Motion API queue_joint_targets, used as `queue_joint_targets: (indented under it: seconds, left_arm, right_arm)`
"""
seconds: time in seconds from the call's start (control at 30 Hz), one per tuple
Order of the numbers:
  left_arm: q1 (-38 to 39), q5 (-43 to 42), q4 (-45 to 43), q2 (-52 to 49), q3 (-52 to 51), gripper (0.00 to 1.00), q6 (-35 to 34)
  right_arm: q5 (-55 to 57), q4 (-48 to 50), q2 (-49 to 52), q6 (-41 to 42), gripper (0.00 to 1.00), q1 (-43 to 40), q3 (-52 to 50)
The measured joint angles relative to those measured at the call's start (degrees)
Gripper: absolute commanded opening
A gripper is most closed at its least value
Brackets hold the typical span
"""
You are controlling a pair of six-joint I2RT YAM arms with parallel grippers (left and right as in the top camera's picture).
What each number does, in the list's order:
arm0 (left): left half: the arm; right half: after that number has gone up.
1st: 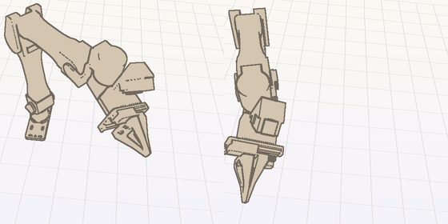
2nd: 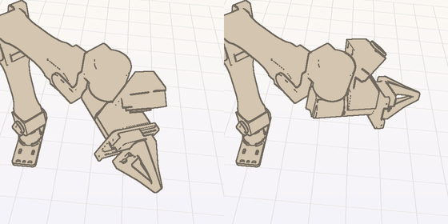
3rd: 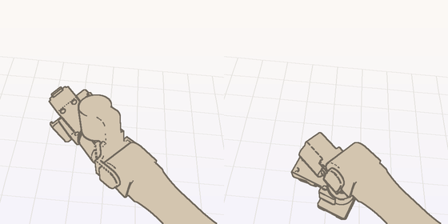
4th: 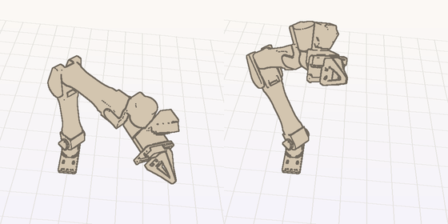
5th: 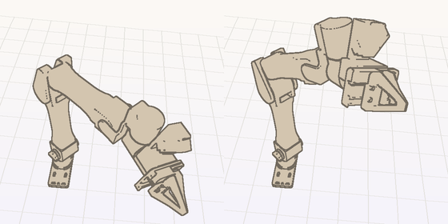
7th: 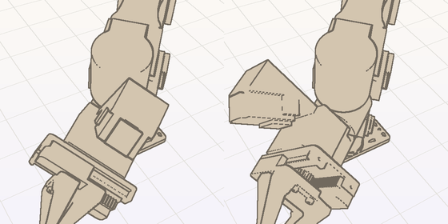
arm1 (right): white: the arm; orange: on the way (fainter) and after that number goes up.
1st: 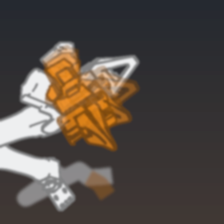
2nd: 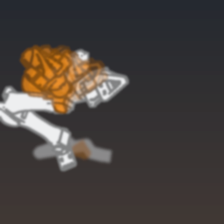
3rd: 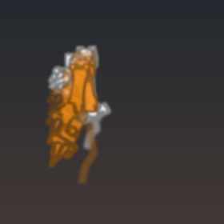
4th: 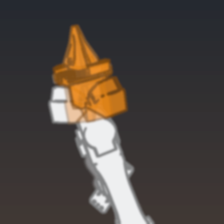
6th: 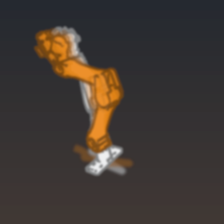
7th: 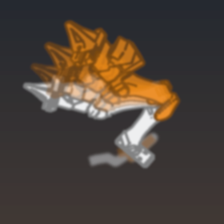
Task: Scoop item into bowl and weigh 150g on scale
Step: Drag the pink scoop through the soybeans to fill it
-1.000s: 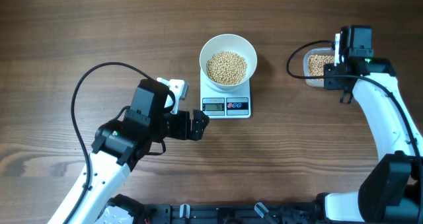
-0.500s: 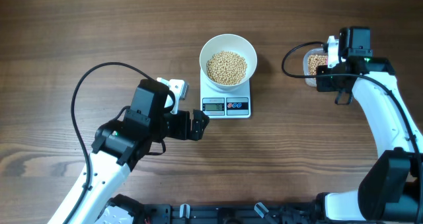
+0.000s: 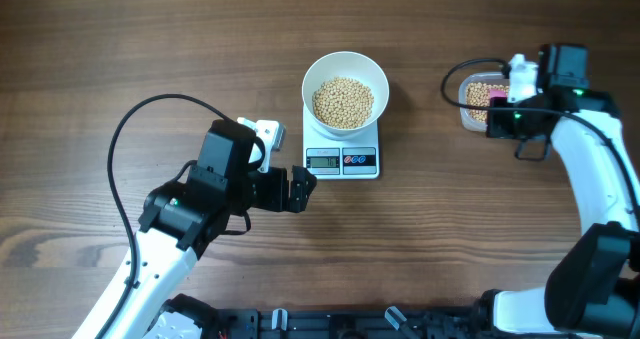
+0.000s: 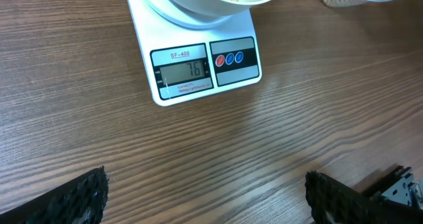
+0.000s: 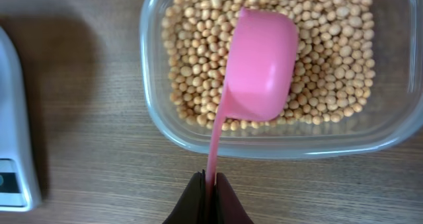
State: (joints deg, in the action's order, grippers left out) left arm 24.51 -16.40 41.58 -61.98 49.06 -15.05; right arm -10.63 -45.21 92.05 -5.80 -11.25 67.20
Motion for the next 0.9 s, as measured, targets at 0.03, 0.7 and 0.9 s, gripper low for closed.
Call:
queue_joint_targets:
  seconds: [0.03, 0.7, 0.9]
  left_arm:
    - [0.00, 0.00, 0.00, 0.00, 0.00, 1.00, 0.00]
    - [0.00, 0.00, 0.00, 0.00, 0.00, 1.00, 0.00]
    - [0.00, 0.00, 0.00, 0.00, 0.00, 1.00, 0.00]
  right_arm:
    - [-2.25, -0.09, 0.00, 0.00, 0.04, -1.64, 0.00]
    - [-23.04, -1.99, 4.39, 1.51, 0.04, -12.57, 0.00]
    - [-25.55, -2.10, 5.38, 2.12, 0.04, -12.85, 0.00]
